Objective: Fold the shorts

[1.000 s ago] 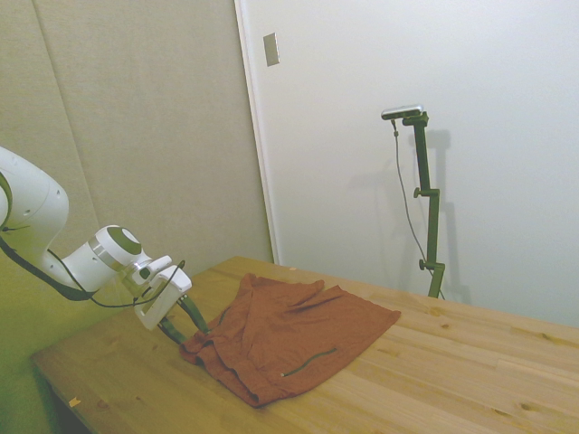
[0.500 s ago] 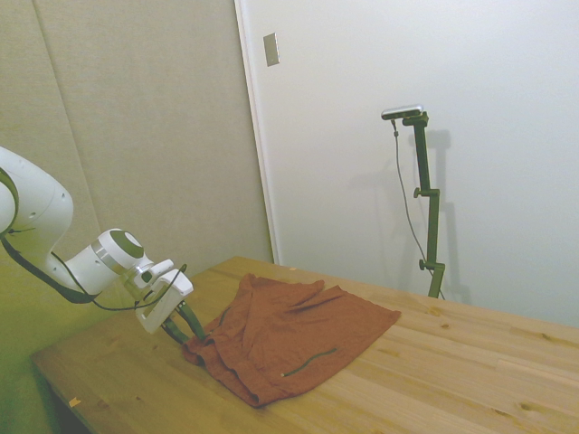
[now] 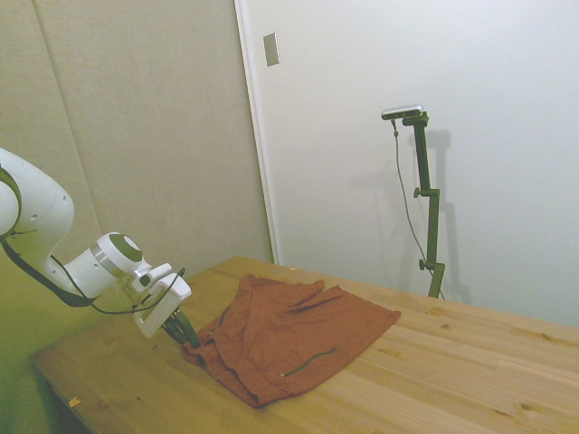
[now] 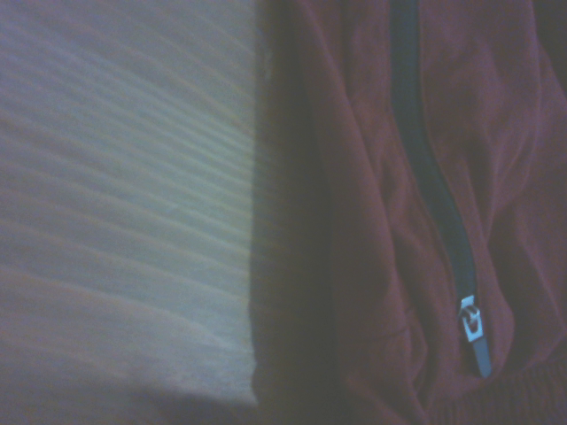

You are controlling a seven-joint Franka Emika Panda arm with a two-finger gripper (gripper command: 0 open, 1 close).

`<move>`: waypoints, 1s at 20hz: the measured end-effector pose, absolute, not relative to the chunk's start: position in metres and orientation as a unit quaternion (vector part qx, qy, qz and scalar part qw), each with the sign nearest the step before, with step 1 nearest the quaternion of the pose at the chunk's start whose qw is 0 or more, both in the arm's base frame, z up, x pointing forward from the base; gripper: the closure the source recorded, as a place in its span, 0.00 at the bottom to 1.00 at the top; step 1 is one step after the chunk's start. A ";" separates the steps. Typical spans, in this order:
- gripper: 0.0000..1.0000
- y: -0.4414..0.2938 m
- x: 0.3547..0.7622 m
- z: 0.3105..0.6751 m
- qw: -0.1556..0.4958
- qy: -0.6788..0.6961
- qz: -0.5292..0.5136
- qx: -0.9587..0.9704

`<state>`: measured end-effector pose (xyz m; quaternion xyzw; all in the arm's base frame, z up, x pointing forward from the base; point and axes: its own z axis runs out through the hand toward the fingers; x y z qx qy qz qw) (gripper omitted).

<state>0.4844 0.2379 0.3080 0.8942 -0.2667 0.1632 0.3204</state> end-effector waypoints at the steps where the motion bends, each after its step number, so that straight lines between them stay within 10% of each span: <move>1: 1.00 0.240 0.483 0.308 0.318 -0.267 0.161 0.895; 10: 1.00 0.240 0.455 0.343 0.270 -0.297 0.155 0.903; 20: 1.00 0.146 0.482 0.443 0.011 -0.377 0.076 0.923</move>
